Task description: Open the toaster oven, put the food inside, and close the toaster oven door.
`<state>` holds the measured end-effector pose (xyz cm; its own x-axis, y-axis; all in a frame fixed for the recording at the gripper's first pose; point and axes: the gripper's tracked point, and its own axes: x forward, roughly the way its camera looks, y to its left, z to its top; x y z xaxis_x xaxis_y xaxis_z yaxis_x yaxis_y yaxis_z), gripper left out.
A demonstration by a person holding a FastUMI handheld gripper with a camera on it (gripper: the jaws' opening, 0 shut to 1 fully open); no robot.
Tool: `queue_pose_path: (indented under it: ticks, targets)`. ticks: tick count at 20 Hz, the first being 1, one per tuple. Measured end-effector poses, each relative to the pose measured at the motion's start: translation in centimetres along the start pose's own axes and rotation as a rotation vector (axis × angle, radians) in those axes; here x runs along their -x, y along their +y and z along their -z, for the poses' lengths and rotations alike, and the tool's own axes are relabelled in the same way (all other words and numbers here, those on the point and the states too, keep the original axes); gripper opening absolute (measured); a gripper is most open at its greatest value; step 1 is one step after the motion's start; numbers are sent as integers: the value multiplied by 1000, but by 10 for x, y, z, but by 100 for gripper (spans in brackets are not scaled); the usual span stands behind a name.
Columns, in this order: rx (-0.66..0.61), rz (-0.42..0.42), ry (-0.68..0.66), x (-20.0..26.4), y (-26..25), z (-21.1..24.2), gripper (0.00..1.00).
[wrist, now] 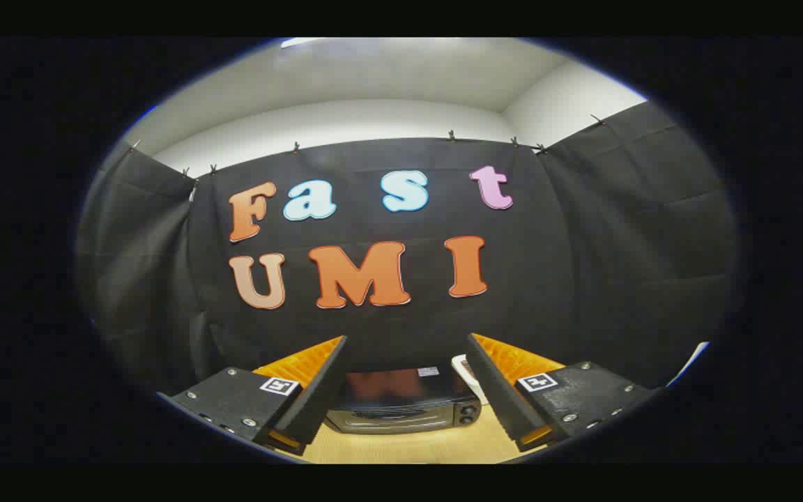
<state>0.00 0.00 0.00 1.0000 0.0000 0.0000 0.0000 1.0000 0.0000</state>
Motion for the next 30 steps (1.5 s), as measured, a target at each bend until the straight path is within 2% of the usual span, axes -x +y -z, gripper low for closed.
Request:
queue_pose_path:
  ticks: [17,23,30]
  targets:
    - [4,-41,11,-28,21,7,98]
    - [15,-32,17,-26,17,12,98]
    - [58,-38,88,-50,20,54,98]
